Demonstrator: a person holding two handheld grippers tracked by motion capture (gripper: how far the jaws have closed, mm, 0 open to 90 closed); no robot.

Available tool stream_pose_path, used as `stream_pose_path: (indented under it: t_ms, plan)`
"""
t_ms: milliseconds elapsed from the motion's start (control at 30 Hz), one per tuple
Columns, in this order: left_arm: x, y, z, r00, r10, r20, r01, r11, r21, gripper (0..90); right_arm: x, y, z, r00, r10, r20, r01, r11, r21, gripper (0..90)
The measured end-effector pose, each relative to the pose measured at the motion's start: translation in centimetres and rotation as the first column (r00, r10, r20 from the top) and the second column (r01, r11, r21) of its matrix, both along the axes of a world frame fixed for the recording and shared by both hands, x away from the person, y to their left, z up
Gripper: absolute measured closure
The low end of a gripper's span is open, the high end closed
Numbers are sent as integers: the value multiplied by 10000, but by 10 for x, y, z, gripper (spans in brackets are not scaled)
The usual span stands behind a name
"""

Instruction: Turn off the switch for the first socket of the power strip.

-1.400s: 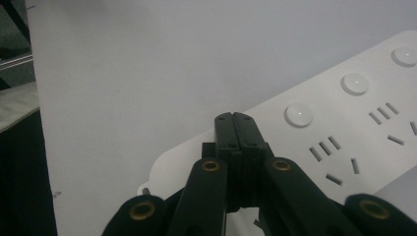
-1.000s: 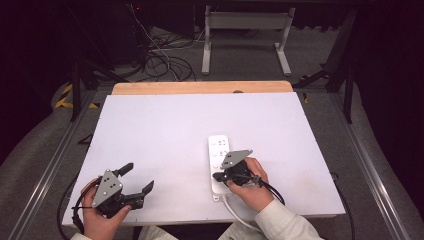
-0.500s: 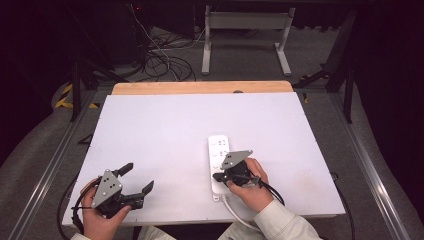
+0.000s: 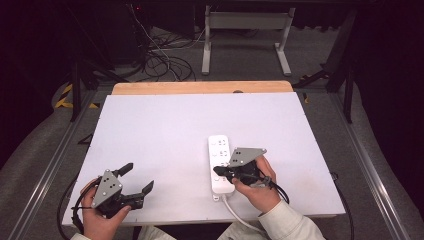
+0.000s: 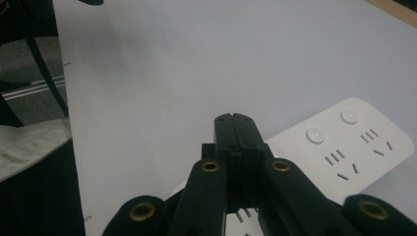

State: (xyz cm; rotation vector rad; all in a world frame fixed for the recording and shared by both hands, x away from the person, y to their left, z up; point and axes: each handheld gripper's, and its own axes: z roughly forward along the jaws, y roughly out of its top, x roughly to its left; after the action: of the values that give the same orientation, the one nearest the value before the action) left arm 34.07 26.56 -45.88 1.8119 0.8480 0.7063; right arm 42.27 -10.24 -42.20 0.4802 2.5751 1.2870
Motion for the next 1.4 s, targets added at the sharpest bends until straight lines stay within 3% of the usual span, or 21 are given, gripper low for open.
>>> stream_pose_path:
  t_ms: [267,633,800,967,1133,1400]
  plan:
    - [0,0,0,10000,23,-40,-23,10000,-40,149,-1,2,0,10000,54,43,-54,10000,-23,900]
    - [1,0,0,10000,-2,-2,2,10000,22,149,-2,0,2,10000,23,6,-23,9990,453,900]
    - [0,1,0,10000,-1,-24,1,10000,1,149,-2,-2,5,9996,-270,130,261,9979,601,753]
    - [0,1,0,10000,-4,-46,4,10000,-47,149,-1,-5,8,9977,-606,315,576,9944,882,520]
    - [0,1,1,10000,-24,-82,24,10000,-33,148,0,-11,11,9949,-886,481,828,9903,1115,421]
    - [-1,2,2,9997,-93,-209,93,10000,-5,145,4,-33,18,9849,-1572,725,1448,9777,1524,336]
